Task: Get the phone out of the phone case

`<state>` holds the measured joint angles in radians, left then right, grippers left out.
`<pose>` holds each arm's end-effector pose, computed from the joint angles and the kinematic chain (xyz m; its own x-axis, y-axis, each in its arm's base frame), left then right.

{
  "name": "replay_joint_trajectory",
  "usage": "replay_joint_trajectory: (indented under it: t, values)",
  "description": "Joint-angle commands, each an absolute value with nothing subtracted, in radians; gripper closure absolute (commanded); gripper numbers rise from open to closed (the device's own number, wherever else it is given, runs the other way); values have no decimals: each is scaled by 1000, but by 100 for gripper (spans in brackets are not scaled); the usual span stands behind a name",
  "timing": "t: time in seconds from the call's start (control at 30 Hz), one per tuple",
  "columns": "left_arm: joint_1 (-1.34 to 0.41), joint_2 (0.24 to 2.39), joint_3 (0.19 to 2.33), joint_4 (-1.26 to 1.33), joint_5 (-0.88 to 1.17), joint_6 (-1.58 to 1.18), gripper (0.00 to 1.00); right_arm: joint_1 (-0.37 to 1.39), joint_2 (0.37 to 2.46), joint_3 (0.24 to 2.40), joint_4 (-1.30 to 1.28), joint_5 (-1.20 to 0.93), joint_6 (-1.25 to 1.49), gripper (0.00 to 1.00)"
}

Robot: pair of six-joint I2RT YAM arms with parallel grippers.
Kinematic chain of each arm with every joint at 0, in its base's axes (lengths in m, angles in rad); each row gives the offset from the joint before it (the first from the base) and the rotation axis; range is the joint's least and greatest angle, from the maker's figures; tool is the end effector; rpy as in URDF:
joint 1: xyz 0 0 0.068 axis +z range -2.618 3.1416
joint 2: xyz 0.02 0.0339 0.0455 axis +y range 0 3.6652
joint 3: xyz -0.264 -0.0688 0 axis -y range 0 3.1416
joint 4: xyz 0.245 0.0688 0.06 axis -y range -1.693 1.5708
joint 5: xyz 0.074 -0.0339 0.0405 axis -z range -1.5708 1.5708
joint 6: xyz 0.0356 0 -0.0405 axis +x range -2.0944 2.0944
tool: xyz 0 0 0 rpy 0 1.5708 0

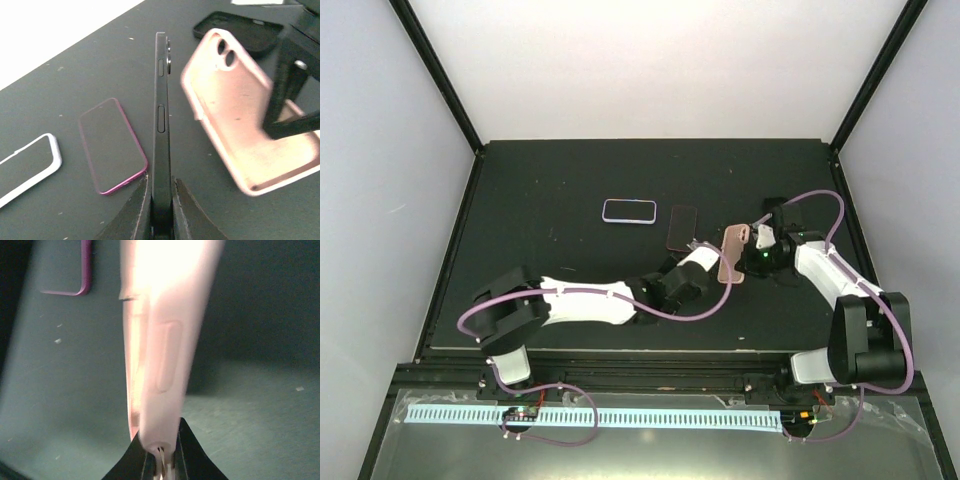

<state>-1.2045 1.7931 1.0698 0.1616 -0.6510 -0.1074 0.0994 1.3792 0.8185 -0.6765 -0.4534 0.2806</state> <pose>0.1592 -0.3547 0.1993 -0.2496 0.4126 -0.8761 0.5353 0.8127 0.2302 0.2411 0.0397 0.1930 -0.9677 0.1537 -0.2000 0.0375 0.8718 0.4884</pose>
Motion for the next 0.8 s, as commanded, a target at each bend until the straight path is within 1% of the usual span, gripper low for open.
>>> replay_joint_trajectory:
  t: [0.0,0.1,0.23,0.33,0.47,0.6,0.77]
  values:
    - [-1176,1686,1035,175,-678,-155,98,89,1375,807,-550,-340,227,99]
    - [-1166,1673,1016,123,-705,-151,98,86,1356,806,-524,-387,201,99]
    - [-1164,1640,959,-3,-807,-145,98,73,1313,868,-584,-529,22,99]
    - [-1163,1622,948,-145,-888,-166,98,47,1242,863,-598,-618,-104,99]
    - [-1164,1608,935,-272,-956,-201,98,8,1171,862,-617,-661,-164,99]
    - [-1151,1634,905,-269,-1012,-120,98,-21,1134,856,-621,-672,-170,99]
    - [-1114,1737,941,-258,-974,-51,98,-35,1149,871,-641,-699,-187,99]
